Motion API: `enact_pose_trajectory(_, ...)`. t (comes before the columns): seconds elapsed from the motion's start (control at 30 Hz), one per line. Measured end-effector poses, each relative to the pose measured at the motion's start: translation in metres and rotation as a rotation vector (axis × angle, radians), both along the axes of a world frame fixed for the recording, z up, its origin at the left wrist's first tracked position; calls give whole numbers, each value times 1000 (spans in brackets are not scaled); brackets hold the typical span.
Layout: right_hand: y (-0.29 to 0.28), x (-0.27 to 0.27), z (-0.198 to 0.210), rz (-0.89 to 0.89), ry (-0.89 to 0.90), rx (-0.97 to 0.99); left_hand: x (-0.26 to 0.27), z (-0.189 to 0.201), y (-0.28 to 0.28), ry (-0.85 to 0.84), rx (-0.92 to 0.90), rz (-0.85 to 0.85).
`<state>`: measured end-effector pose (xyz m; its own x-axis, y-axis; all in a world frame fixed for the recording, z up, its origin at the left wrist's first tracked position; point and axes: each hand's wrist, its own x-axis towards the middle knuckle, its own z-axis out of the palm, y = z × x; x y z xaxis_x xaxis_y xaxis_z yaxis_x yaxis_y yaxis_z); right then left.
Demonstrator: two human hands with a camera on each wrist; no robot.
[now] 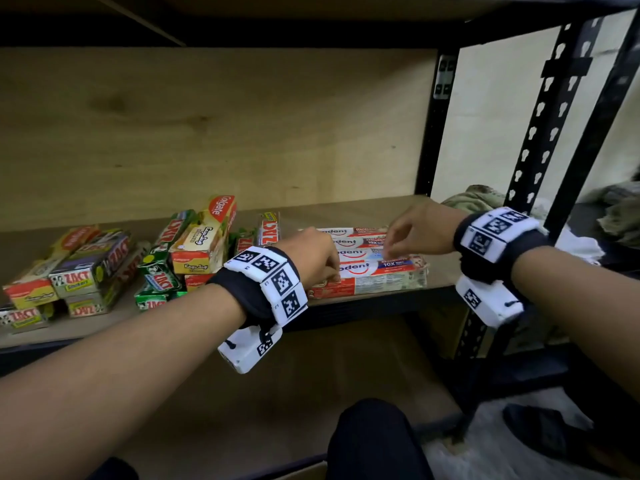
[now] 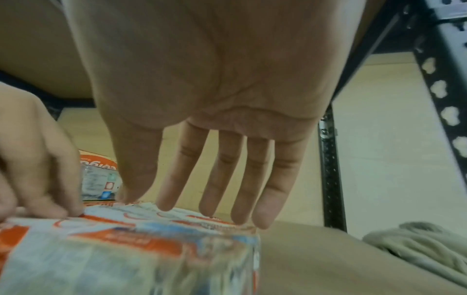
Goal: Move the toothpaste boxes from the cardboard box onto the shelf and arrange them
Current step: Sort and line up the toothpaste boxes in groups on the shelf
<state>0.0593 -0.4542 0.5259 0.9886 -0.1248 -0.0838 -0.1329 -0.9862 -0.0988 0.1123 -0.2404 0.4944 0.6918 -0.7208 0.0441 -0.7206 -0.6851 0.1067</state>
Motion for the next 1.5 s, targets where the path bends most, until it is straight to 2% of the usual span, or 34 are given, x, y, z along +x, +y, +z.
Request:
enact_pose_trajectory(0.17,27,50,2,34,33,-129,11,-2,-6,57,-73,58)
enact_pose_trajectory(0.3,6,125,-34,-23,79,-109,17,0,-6,115,-89,95)
enact_pose_trajectory(0.4,29,107,-23,-43,180,-25,18,1,-5,150,-108,113)
enact_pose_trajectory(0.57,28,108,-20,-63,288,-40,22,1,0,175,-139,144)
enact_pose_trajectory(1.17,25,110,-25,-3,291,-47,22,0,-1,126,-51,133)
enact_pose_trajectory(1.33,24,96,-13,14,256,-15,17,3,4,92,-3,59)
enact_pose_trajectory(1.5,24,72,-2,53,243,15,13,9,21,28,-52,20)
